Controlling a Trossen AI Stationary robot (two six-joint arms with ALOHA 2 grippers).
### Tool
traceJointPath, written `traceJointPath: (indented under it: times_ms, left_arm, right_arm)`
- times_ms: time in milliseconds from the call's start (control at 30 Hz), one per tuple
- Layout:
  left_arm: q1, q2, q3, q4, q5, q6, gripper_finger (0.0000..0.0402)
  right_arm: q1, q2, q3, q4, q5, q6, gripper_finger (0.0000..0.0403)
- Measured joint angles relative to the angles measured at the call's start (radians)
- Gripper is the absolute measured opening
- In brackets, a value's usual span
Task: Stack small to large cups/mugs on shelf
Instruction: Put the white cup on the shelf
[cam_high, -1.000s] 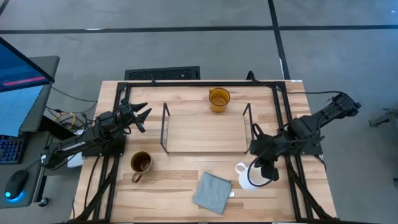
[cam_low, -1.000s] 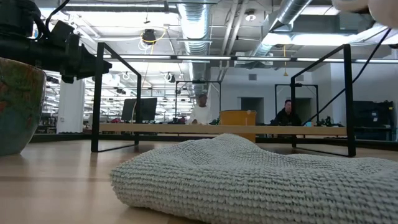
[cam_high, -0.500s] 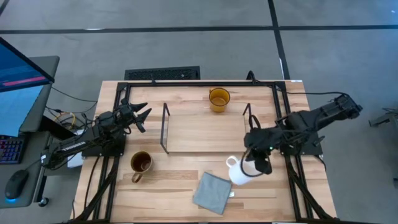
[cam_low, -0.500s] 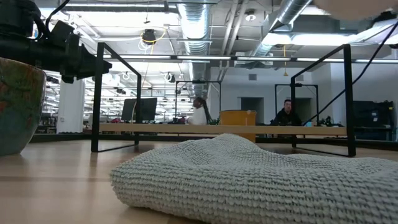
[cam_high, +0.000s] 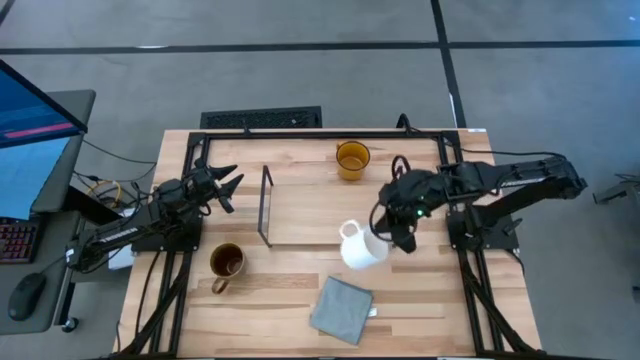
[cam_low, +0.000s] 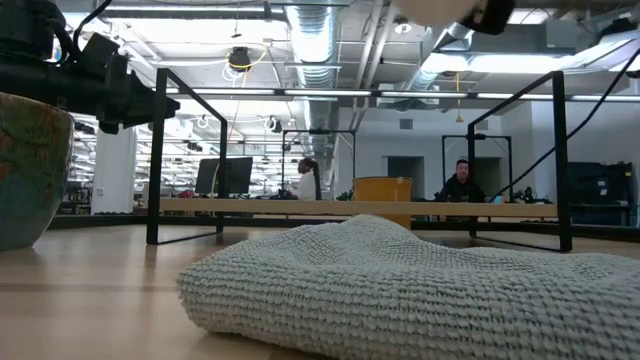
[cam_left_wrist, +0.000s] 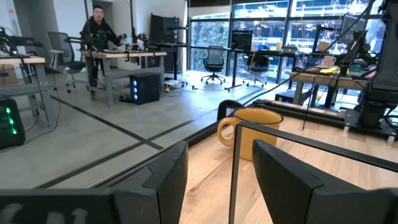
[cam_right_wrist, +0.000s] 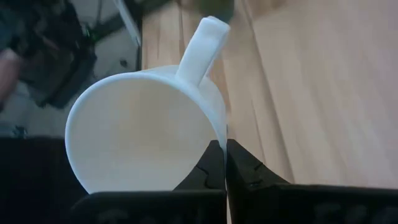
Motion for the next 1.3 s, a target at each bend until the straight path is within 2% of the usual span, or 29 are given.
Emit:
traceJointPath:
  times_ms: [333,600,900,1100,1300]
  left_arm:
    - [0.0,0.0,0.0,0.0,0.0,0.0,0.0171]
    - [0.0,-0.001,0.0,0.0,0.0,0.0,0.0171]
    - [0.0,0.008,0.0,0.0,-0.002,0.0,0.0171]
    - [0.0,0.008,0.0,0.0,-0.002,0.0,0.0171]
    - [0.0,0.006,0.0,0.001,-0.001,0.0,0.0171]
  right_arm:
    - [-0.105,0.019,-0.002,0.088,0.021,0.001,0.0005]
    - [-0.152,0.143,0.01,0.167,0.013,0.028,0.0005]
    - [-0.176,0.32,0.213,-0.019,0.025,-0.055,0.0005]
    - [-0.181,0.444,0.422,-0.329,0.115,-0.162,0.0005]
    - [-0.196,0.542,0.567,-0.52,0.143,-0.247,0.0005]
